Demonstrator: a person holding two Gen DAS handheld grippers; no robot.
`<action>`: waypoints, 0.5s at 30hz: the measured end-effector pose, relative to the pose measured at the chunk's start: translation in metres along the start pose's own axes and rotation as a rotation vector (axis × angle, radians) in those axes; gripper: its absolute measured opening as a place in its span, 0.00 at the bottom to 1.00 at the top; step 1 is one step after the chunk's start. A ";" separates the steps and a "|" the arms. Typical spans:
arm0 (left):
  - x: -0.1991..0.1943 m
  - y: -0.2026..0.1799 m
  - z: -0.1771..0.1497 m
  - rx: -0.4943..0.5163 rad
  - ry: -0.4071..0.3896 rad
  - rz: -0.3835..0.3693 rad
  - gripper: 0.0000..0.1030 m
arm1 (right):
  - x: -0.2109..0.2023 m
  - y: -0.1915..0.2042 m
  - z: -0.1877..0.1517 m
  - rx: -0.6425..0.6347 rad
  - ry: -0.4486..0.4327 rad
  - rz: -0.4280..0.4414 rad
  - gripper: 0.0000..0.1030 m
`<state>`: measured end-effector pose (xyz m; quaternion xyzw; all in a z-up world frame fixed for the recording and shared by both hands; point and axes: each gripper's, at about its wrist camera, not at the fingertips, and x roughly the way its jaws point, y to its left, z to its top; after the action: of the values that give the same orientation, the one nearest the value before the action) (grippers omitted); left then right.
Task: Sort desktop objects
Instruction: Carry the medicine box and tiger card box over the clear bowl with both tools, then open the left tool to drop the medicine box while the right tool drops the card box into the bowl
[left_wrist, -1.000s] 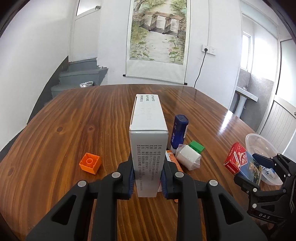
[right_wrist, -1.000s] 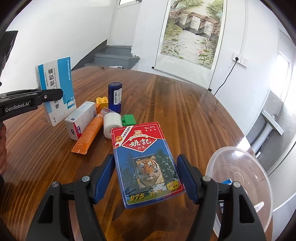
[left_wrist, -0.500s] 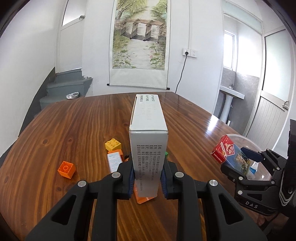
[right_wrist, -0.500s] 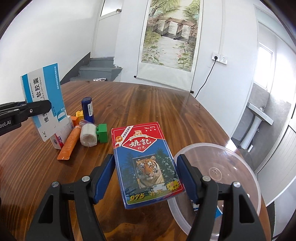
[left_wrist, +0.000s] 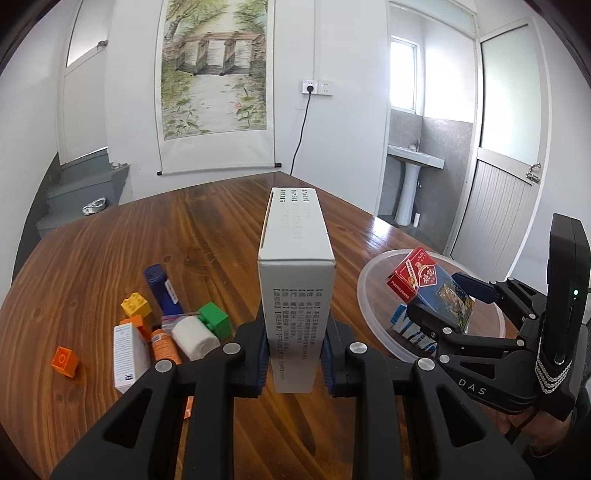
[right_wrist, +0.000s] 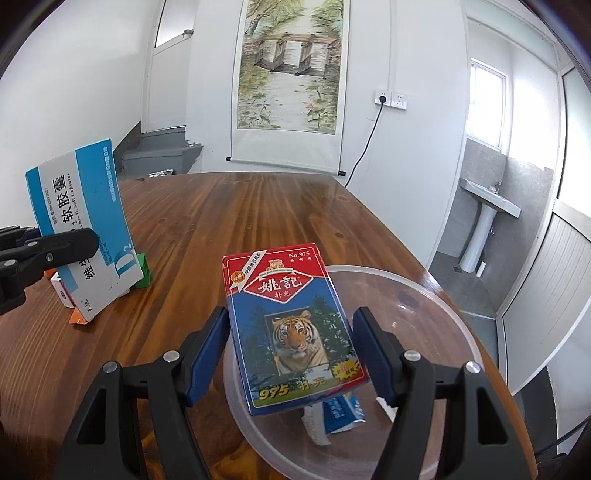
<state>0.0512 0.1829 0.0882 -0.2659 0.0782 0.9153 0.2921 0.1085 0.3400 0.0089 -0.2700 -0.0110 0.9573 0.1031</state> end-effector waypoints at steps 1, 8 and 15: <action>0.003 -0.005 0.001 0.005 0.005 -0.009 0.24 | -0.001 -0.005 0.000 0.008 -0.002 -0.007 0.71; 0.020 -0.034 0.006 0.048 0.040 -0.056 0.24 | -0.006 -0.030 0.000 0.045 -0.017 -0.057 0.71; 0.035 -0.063 0.010 0.094 0.070 -0.101 0.24 | -0.007 -0.050 -0.001 0.079 -0.023 -0.087 0.71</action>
<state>0.0586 0.2543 0.0783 -0.2875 0.1176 0.8849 0.3470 0.1239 0.3872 0.0156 -0.2537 0.0138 0.9547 0.1548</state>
